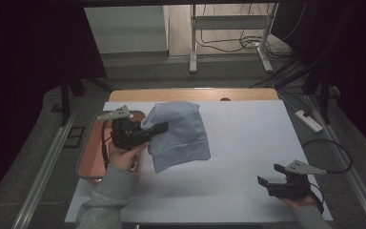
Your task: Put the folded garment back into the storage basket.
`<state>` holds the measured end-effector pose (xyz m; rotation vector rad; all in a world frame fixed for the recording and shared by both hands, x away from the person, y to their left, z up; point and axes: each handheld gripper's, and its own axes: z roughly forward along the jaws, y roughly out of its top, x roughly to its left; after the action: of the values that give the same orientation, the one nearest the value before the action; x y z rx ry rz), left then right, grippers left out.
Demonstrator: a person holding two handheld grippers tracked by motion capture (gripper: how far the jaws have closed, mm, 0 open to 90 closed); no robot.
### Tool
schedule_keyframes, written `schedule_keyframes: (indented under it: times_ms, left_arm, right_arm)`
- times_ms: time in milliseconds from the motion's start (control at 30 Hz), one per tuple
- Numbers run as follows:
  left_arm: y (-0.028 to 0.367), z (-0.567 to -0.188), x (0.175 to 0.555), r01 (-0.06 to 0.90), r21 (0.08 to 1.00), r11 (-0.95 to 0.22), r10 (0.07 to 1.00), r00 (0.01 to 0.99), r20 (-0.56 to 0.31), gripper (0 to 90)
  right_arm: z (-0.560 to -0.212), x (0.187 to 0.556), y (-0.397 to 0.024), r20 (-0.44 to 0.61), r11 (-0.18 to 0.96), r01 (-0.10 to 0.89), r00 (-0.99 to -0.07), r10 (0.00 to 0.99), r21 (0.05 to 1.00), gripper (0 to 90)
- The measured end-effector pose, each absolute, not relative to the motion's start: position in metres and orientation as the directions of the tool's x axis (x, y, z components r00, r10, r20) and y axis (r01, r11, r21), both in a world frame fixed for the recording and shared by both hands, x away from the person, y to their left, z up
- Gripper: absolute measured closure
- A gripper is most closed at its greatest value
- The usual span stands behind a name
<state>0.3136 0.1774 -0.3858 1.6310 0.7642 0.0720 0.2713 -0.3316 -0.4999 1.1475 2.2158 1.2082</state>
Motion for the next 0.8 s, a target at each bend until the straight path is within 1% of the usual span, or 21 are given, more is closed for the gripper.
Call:
schedule_keyframes:
  times_ms: [800]
  left_arm:
    - [0.203,-0.379,0.310,0.420,0.907,0.040,0.547,0.750,-0.371,62.8]
  right_arm:
    - [-0.499,0.271,-0.332,0.058,0.303,0.480,-0.602,0.797,0.823,15.3]
